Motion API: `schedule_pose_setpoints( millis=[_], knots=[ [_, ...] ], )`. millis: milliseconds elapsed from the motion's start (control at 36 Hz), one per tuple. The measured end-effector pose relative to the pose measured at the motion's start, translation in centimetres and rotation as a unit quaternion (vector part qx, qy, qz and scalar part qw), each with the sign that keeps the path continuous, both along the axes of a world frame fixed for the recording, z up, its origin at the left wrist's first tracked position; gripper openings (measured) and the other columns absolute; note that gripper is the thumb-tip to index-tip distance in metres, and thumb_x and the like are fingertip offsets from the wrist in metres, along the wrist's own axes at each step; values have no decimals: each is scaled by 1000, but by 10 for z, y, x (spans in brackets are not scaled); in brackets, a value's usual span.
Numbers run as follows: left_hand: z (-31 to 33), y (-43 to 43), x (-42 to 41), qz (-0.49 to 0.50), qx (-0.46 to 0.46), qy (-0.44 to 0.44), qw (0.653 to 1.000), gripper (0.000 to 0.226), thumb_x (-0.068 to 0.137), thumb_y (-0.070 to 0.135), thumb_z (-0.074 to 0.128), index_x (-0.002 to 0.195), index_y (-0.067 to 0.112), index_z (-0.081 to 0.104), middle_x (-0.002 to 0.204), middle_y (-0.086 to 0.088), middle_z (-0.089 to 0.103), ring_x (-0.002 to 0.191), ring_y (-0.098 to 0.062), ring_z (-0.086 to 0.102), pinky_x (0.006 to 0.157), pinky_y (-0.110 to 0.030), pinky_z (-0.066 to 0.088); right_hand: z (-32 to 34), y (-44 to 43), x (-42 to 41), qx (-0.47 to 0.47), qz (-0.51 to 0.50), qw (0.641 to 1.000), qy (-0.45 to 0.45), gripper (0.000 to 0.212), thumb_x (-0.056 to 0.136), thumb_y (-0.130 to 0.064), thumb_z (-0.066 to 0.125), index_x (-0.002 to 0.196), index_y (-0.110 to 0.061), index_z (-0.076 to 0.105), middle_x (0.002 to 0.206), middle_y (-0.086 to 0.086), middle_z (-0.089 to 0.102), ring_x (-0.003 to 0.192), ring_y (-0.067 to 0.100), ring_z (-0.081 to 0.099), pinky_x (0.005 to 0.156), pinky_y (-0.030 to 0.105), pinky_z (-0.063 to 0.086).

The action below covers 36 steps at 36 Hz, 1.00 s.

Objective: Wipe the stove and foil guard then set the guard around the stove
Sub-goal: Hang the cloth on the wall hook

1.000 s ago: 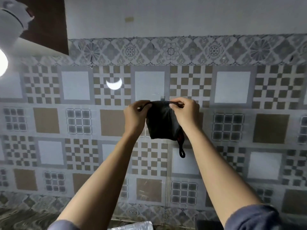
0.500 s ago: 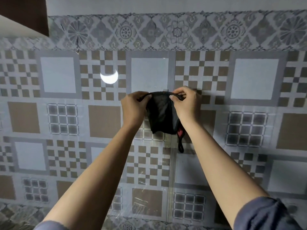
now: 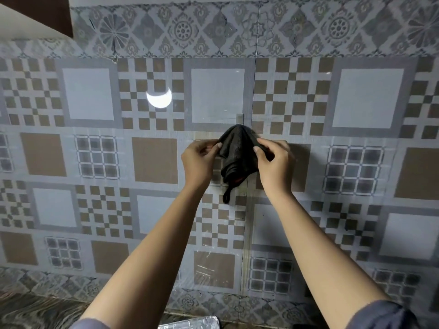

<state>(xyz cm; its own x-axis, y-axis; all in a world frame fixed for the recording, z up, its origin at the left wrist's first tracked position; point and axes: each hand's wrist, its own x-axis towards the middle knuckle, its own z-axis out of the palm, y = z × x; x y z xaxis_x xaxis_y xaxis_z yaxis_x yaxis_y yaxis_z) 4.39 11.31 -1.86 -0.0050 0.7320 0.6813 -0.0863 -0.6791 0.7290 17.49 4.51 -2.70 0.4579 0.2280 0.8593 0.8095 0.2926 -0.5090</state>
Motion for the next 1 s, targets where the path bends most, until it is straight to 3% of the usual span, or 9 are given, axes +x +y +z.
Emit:
schedule_pose_setpoints(
  millis=[83,278,472,639,1000],
  knots=[
    [-1,0,3,-5,1,30,1000,17,84,13,66,99,5,71,89,-9,70,79,-14,62,77,-22,52,0,3,-1,-11,-9,1000,-3,21,84,-11,65,104,-8,69,100,10,64,91,22,60,78,17,40],
    [-1,9,-5,-9,-21,40,999,21,84,16,66,101,4,70,95,-9,71,89,-17,66,84,-26,53,3,7,-1,-50,-4,999,-11,24,85,-11,63,108,-8,68,103,10,63,95,23,59,78,18,39],
    [3,5,-14,-5,-4,58,998,22,88,18,62,103,5,69,100,-8,71,91,-14,64,78,-15,47,7,-3,3,-88,5,996,-4,25,85,-14,63,109,-8,66,103,10,62,99,25,58,87,31,48],
    [7,-2,-19,12,21,121,992,26,91,19,58,110,4,66,110,-8,68,96,-12,60,83,-20,44,13,-8,0,-134,2,991,-6,27,85,-13,62,111,-7,64,106,13,61,104,28,56,89,37,49],
    [23,-23,-59,42,36,177,983,34,92,27,55,120,9,59,123,-7,62,112,-16,56,93,-28,44,34,-37,-29,-161,-19,984,-69,34,91,-13,49,124,-12,56,124,9,55,120,27,47,94,35,42]
  ],
)
